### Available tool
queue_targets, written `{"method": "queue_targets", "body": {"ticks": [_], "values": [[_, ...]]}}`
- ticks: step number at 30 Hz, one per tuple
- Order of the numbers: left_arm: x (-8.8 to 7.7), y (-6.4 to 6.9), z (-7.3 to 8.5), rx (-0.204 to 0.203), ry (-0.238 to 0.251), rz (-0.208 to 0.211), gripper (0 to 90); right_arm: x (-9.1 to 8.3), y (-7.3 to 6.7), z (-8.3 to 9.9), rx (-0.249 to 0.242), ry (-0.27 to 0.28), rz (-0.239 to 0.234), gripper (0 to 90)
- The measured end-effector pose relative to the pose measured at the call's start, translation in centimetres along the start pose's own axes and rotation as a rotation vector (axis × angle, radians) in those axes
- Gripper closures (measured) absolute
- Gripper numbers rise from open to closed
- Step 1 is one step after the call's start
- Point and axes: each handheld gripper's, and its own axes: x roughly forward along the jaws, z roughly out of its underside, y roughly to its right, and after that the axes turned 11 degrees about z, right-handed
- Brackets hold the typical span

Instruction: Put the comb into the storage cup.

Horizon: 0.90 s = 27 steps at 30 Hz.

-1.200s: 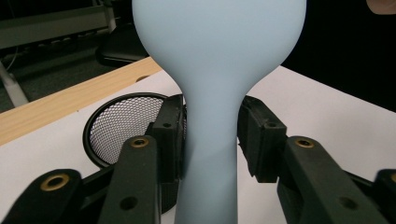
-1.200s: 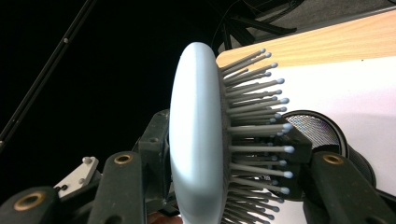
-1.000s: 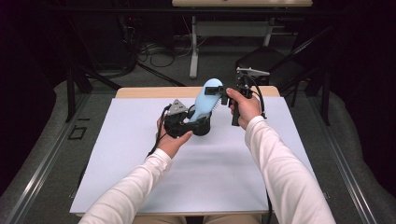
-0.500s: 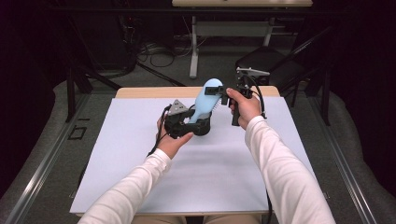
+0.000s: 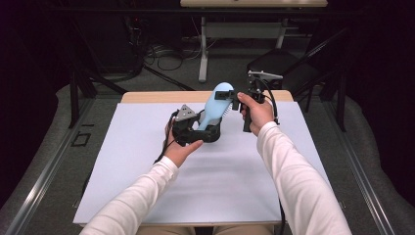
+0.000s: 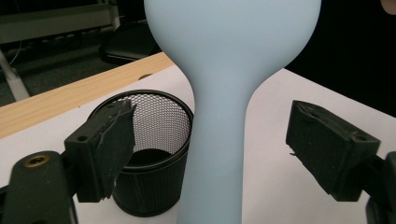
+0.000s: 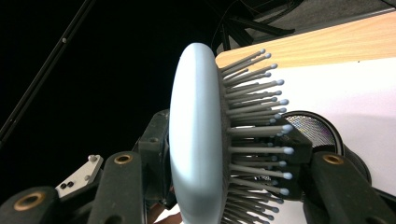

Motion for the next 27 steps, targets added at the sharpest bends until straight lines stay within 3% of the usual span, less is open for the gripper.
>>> {"method": "queue_targets", "body": {"ticks": [10,27], "values": [[0.01,-0.25,0.07,-0.027,0.005,-0.037,0.5,0.06,-0.03,0.04,-0.002,-0.002,0.000,49.2],[-0.10,-0.36,0.07,-0.044,0.004,-0.038,0.5,0.06,-0.08,0.05,-0.006,-0.001,0.000,49.1]]}}
